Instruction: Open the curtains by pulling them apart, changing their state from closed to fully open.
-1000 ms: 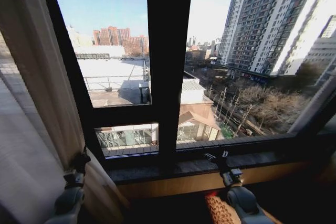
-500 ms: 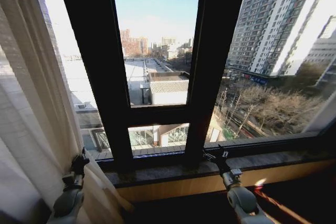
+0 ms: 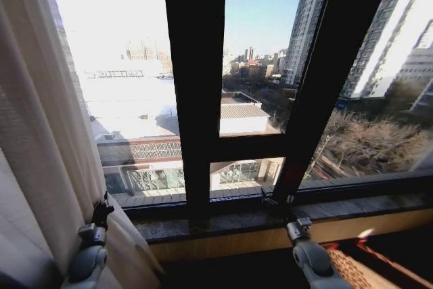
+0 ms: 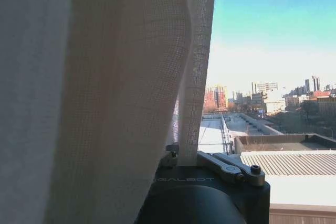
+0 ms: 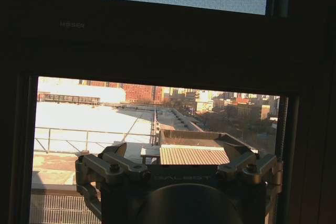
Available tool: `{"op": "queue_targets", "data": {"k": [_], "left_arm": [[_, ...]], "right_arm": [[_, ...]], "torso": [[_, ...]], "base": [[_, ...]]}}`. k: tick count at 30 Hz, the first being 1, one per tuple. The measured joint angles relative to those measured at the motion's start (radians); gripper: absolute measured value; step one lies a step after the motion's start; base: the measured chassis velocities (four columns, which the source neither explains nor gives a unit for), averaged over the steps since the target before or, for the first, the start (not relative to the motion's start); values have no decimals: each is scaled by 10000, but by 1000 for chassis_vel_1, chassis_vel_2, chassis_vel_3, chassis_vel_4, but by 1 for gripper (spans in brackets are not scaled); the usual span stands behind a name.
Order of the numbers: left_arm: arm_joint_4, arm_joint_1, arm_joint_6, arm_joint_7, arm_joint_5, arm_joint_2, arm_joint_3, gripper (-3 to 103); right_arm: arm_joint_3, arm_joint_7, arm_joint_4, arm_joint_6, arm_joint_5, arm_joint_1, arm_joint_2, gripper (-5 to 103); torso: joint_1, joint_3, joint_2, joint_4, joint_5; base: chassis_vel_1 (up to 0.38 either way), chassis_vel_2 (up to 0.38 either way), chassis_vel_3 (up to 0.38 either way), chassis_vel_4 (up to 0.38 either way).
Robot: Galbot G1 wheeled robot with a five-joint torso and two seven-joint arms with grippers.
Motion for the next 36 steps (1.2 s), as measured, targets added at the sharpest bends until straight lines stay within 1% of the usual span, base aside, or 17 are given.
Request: {"op": "queue_targets", "data": {"k": [1,7,9,11,18,23,31,33,36], "left_arm": [[6,12,-12,-7,23,-5,-7,0],[55,40,-31,-24,48,-11,-7,0],[72,45,-25,-27,52,-14,-3,0],[80,46,-25,-27,53,-14,-1,0],[179,59,-99,-29,55,22,-37,0],[292,41,-215,-29,56,46,-76,0],[443,0,-299,-28,61,81,-102,0],[466,1,-326,-27,63,85,-108,0],[478,12,-358,-28,64,85,-118,0]], "right_arm": [[-1,-1,0,0,0,0,0,100],[0,-2,0,0,0,0,0,100],[0,-1,-1,0,0,1,-2,100],[2,0,-1,0,0,1,-5,100],[5,1,-1,0,0,0,-6,100],[1,0,0,0,0,1,-2,100],[-2,0,-1,0,0,-3,2,100],[-2,0,2,0,0,-3,2,100],[-2,-1,2,0,0,-2,3,100]], "torso": [[0,0,0,3,-3],[0,1,0,1,-5],[0,3,-2,-3,11],[2,4,-2,-4,11],[3,3,-2,-3,-3],[4,2,-2,0,2],[-9,-3,6,-1,3],[-10,-6,10,2,-8],[-9,-3,8,3,-3]], "base": [[138,116,-167,-191],[71,50,-64,-69],[0,0,0,0],[0,0,0,0],[97,-20,-64,10],[354,24,-302,-9],[420,11,-423,-19],[238,31,-167,11],[116,22,-83,8]]}}
